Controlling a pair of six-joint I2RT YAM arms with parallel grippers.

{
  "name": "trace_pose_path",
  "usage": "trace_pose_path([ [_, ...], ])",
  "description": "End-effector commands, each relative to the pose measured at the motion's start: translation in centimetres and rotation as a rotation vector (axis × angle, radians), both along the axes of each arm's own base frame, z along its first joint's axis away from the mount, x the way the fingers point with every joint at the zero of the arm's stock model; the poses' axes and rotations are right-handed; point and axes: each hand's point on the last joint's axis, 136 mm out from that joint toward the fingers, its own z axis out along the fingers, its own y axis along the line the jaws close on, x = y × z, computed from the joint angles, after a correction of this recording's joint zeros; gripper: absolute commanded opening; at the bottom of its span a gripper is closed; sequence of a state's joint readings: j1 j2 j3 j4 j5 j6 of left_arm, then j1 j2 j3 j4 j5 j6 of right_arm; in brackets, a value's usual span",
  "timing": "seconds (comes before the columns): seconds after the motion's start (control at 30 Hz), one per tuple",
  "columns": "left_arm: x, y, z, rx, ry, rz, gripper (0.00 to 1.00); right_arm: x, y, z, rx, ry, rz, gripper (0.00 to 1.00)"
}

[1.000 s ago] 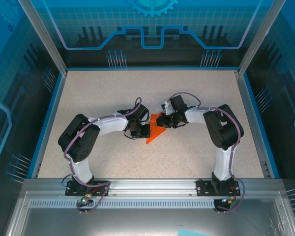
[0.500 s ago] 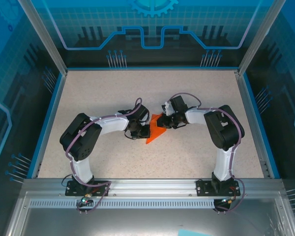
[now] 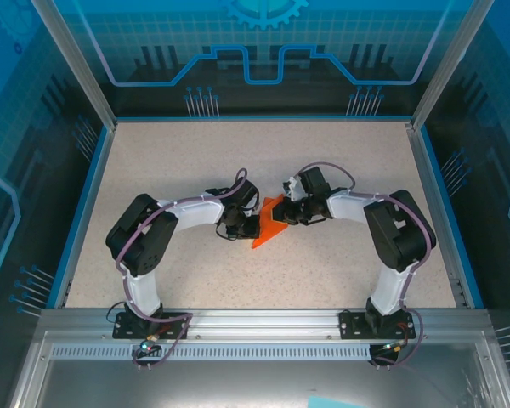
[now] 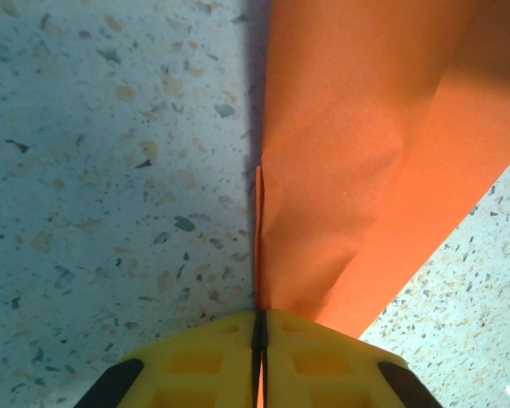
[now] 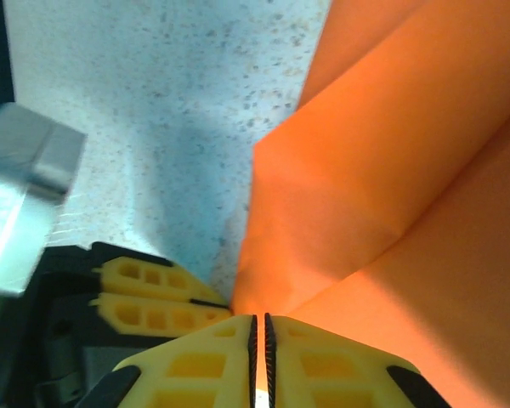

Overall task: Fold a paper plane with a square sheet of paper (pick it up from the middle)
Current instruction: Fourth fold the wing at the center of the table.

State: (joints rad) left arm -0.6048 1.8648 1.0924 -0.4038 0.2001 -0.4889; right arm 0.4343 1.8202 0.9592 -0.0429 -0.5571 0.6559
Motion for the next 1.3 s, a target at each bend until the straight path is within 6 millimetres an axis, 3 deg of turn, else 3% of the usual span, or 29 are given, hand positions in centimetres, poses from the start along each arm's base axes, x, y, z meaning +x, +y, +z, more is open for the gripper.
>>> trace_pose_path([
  [0.0,-1.2,1.8,-3.7,0.125,0.045,-0.026,0.11,-0.5,1.5,1.2,0.085,0.036,-0.025,0.11],
  [0.17,-1.3,1.6,-4.1,0.141,0.031,-0.045,0.11,-0.5,3.1,0.3,0.105,0.076,-0.045,0.07],
  [0.33,-1.3,1.9,-4.0,0.174,0.003,-0.056,0.12,-0.7,3.4,-1.5,0.081,0.12,-0.059,0.06],
  [0.57,-1.0,1.5,-3.7,0.171,-0.022,-0.076,0.12,-1.1,2.2,-4.9,-0.008,0.166,-0.084,0.06],
  [0.8,-1.0,1.5,-3.2,0.172,-0.032,-0.083,0.13,-2.0,-0.2,-7.6,-0.212,0.168,-0.075,0.05],
  [0.97,-0.6,0.5,-1.2,0.11,-0.055,-0.082,0.15,-2.8,-1.0,-8.6,-0.277,0.184,-0.065,0.05],
  [1.27,0.8,-1.3,5.2,0.005,-0.143,-0.06,0.22,-3.4,-1.3,-9.0,-0.278,0.186,-0.053,0.05],
])
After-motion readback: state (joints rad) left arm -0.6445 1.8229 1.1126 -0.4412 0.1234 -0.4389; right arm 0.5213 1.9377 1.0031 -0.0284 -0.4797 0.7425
